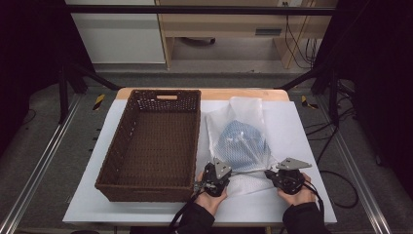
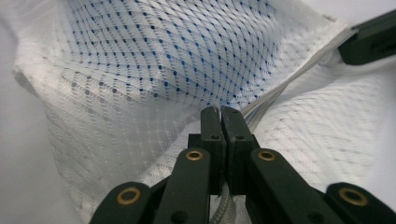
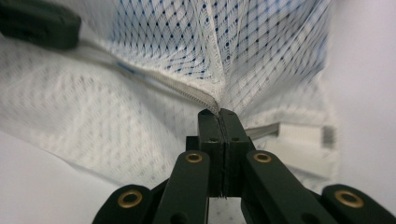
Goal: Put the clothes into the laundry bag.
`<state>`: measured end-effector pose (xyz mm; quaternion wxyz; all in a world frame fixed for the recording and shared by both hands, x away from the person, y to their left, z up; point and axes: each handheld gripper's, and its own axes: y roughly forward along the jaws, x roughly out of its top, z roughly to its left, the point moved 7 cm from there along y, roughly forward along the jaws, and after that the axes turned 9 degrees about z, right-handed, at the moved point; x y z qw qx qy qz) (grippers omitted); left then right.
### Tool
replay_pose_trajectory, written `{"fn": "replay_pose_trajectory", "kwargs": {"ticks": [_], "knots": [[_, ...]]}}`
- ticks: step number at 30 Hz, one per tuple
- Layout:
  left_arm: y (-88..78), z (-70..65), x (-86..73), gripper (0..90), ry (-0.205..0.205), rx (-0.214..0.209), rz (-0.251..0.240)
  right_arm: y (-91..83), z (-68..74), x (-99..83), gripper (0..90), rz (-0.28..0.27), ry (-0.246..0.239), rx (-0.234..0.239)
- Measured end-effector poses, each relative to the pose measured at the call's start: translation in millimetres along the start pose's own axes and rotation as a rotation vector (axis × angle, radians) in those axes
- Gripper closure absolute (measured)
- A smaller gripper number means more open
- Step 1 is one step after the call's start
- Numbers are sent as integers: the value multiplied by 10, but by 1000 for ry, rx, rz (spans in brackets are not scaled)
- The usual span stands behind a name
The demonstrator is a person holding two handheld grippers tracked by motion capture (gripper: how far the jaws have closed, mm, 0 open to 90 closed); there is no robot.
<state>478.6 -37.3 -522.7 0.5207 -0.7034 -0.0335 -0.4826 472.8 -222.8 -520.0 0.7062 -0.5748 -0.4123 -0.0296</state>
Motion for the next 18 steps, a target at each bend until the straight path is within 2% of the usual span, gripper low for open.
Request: {"fn": "replay_pose_trajectory", "kwargs": {"ticks": [3,7,9,13,16,18], "knots": [[60,44,9,887,15,42,17,118,2,41,900,15,7,1],[99,109,24,883,-29,11,32,171,29,99,897,10,10,-4],[88,91,21,877,-20,-1,24,157,19,93,898,0,18,4],[68,56,21,874,-29,-47,18,-36,-44,21,900,-35,60,38],[79,71,24,882,-26,-40,23,-178,-95,-63,900,-55,84,46],[95,109,34,884,-30,-13,31,-181,-76,-101,900,-54,94,58]]}}
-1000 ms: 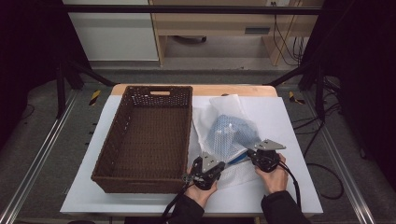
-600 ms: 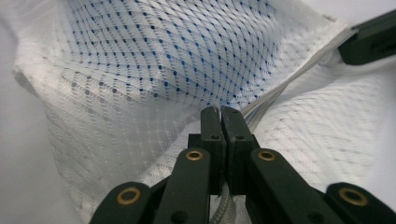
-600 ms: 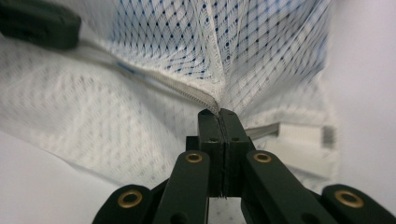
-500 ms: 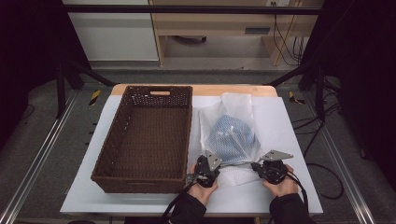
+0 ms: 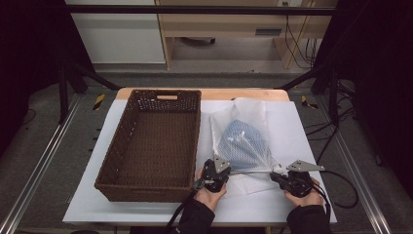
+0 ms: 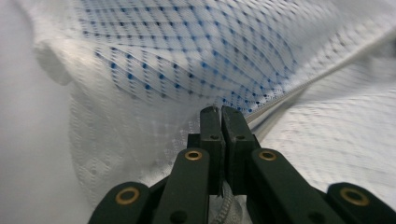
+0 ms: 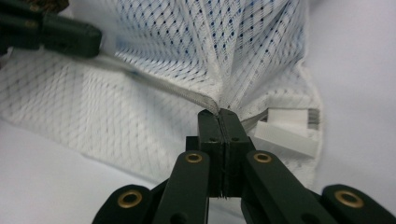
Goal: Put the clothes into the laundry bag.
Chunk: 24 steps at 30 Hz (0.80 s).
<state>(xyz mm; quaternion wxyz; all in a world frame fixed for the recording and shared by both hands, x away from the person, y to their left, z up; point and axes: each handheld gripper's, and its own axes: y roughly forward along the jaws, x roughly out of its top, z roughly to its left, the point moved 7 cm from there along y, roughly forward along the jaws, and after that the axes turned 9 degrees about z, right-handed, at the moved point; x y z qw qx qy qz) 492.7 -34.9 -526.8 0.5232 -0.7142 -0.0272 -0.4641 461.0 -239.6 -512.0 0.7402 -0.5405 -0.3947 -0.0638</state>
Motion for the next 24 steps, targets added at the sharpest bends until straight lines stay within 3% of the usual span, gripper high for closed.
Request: {"fn": "replay_pose_trajectory", "kwargs": {"ticks": [5,8,11,16,21,24], "knots": [[16,39,11,883,-11,21,3,194,163,31,891,30,-28,35],[-18,-17,13,792,-11,-23,-14,234,191,73,791,13,-32,50],[-90,-104,30,694,-6,-54,-42,132,168,122,643,-64,-9,49],[-250,-184,85,606,-14,-97,-98,-122,128,243,549,-205,36,68],[-458,-250,204,591,1,-120,-155,-242,247,456,526,-291,37,144],[-593,-245,325,587,4,-114,-194,-247,294,591,551,-325,20,148]]}}
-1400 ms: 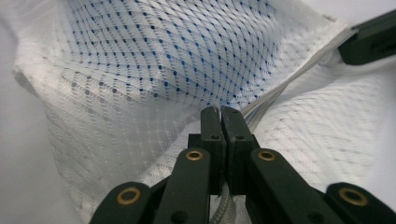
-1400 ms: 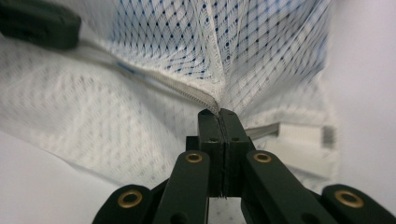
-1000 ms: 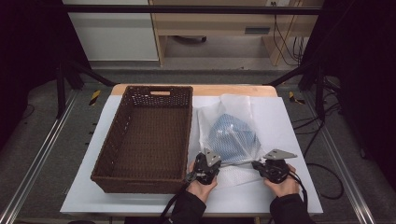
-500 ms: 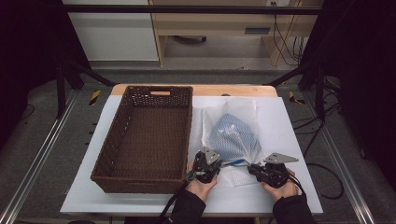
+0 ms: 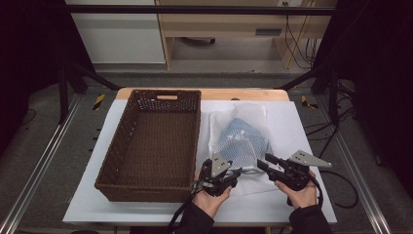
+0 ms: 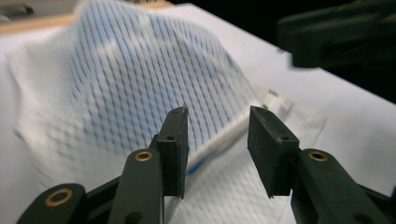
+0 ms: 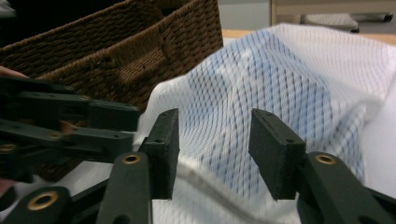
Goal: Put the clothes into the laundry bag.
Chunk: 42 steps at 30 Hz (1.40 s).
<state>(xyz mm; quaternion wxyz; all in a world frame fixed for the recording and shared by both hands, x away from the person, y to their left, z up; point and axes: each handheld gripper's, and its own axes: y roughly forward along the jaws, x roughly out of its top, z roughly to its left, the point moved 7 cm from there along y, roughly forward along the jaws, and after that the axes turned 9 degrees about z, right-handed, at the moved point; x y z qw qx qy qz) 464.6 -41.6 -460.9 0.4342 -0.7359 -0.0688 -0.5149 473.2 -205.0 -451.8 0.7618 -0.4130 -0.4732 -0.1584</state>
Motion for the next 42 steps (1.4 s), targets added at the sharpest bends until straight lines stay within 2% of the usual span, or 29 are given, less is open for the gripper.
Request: {"fn": "replay_pose_trajectory", "kwargs": {"ticks": [2,4,6,7,9,14,16,18,21,23,24,26,32,33,34,36,39,42], "knots": [[-65,24,98,587,-4,-2,-23,119,-32,-1,672,21,-10,-16],[-120,50,186,581,-6,-3,-35,313,-88,-90,762,76,-14,-42],[-162,71,260,573,-9,-12,-48,420,-100,-174,796,136,-32,-48],[-176,83,285,567,-7,-14,-49,480,-104,-237,810,181,-49,-56],[-182,93,317,560,-17,-36,-54,537,-116,-304,818,229,-70,-74],[-166,89,313,551,-17,-47,-51,630,-192,-426,784,318,-88,-125],[-171,88,326,546,-24,-55,-61,605,-179,-389,758,291,-84,-114],[-186,87,340,538,-18,-55,-64,537,-168,-306,742,228,-67,-102],[-246,66,355,521,-12,-65,-77,389,-190,-178,664,129,-57,-117],[-272,59,366,505,-11,-67,-85,352,-199,-150,630,109,-59,-121],[-328,48,394,490,-3,-67,-90,282,-215,-99,564,72,-50,-131],[-388,39,430,477,13,-57,-94,236,-219,-58,498,48,-48,-127],[-632,57,566,389,54,-67,-98,97,-222,68,246,9,-53,-155],[-632,57,566,375,54,-67,-98,83,-227,70,211,7,-48,-167],[-721,111,621,353,48,-84,-103,71,-233,69,168,13,-44,-174],[-795,177,669,331,38,-98,-102,61,-248,66,137,22,-39,-189],[-927,343,719,290,76,-17,-97,39,-263,68,116,31,-39,-206],[-1045,457,720,267,73,-12,-97,15,-251,80,109,30,-38,-204]]}}
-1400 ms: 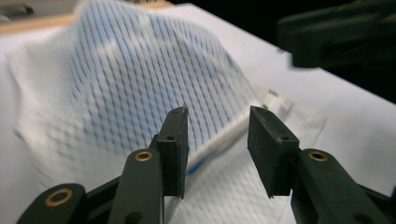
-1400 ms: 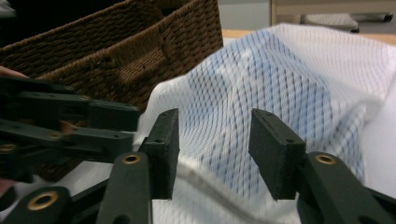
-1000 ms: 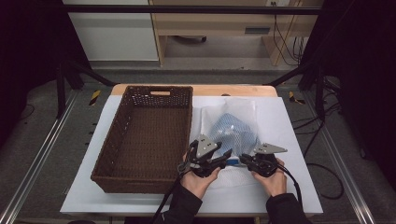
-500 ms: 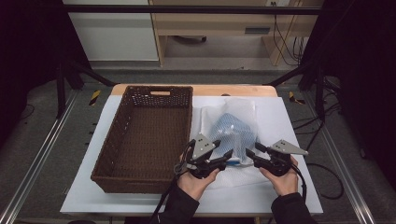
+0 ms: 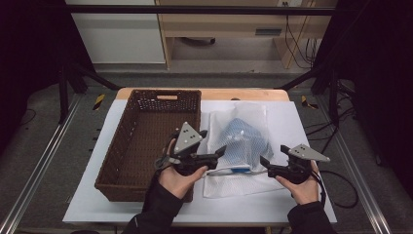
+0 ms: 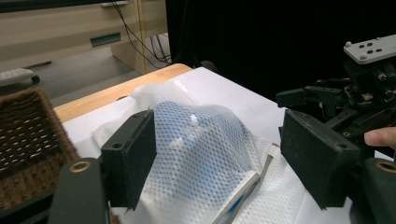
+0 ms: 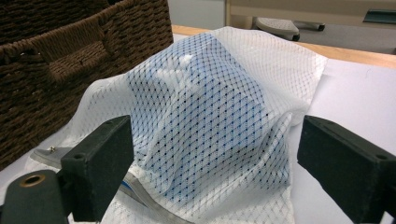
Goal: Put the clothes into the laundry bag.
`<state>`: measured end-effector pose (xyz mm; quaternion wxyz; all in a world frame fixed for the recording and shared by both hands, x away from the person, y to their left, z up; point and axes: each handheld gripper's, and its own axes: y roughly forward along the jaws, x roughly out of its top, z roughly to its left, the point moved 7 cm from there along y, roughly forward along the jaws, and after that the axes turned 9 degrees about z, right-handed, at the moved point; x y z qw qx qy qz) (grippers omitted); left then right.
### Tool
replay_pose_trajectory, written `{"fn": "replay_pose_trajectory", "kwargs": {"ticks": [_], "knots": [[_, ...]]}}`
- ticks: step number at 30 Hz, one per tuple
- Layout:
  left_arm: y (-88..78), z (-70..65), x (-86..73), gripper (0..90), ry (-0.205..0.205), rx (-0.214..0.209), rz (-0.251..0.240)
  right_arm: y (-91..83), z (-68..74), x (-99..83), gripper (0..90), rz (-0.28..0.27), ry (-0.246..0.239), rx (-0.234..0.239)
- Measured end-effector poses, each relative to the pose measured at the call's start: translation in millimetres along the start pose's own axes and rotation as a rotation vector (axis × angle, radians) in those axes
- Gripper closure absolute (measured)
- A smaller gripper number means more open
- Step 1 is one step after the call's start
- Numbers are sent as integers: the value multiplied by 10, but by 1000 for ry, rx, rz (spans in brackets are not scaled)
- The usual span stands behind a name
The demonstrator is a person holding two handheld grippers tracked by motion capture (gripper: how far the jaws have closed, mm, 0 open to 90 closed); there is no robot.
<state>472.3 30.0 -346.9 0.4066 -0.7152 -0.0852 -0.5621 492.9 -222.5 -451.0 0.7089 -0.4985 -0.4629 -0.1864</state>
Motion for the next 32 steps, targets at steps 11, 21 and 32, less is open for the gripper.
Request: {"fn": "replay_pose_trajectory", "kwargs": {"ticks": [11,21,32], "knots": [[-285,434,-237,223,23,122,18,-63,-56,-15,75,4,5,-15],[-502,750,-602,214,15,194,35,-154,-127,-38,63,-15,7,-7],[-771,984,-769,205,-60,217,-4,-159,-205,-109,55,-3,14,-27]]}}
